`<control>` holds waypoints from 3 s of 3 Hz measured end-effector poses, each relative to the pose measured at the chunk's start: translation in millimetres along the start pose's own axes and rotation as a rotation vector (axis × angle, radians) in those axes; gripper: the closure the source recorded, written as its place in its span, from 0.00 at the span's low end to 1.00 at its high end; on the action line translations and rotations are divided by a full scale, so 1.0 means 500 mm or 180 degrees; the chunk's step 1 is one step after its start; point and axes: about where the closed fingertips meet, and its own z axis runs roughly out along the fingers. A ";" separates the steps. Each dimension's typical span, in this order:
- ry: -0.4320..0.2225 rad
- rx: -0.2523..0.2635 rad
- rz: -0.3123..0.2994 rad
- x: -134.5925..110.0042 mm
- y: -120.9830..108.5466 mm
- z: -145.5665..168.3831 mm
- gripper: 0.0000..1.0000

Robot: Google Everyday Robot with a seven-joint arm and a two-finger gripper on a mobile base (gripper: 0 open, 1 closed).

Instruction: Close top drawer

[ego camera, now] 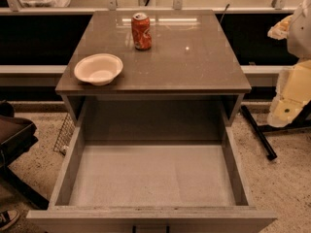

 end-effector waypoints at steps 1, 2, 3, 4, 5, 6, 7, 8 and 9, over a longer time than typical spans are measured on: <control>0.0000 0.0001 0.0000 0.000 0.000 0.000 0.00; -0.0071 0.0045 0.0003 0.002 0.021 0.009 0.00; -0.0226 0.0142 0.0044 0.020 0.073 0.017 0.13; -0.0433 0.0310 0.0157 0.059 0.152 0.042 0.37; -0.0556 0.0337 0.0235 0.099 0.222 0.105 0.60; -0.0663 0.0191 0.0355 0.151 0.291 0.189 0.83; -0.0768 -0.0020 0.0442 0.202 0.361 0.248 1.00; -0.0894 -0.0236 0.0327 0.237 0.426 0.280 1.00; -0.0895 -0.0237 0.0327 0.237 0.426 0.280 1.00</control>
Offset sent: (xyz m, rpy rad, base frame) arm -0.0242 0.0050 -0.0252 0.0516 -0.0387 0.0064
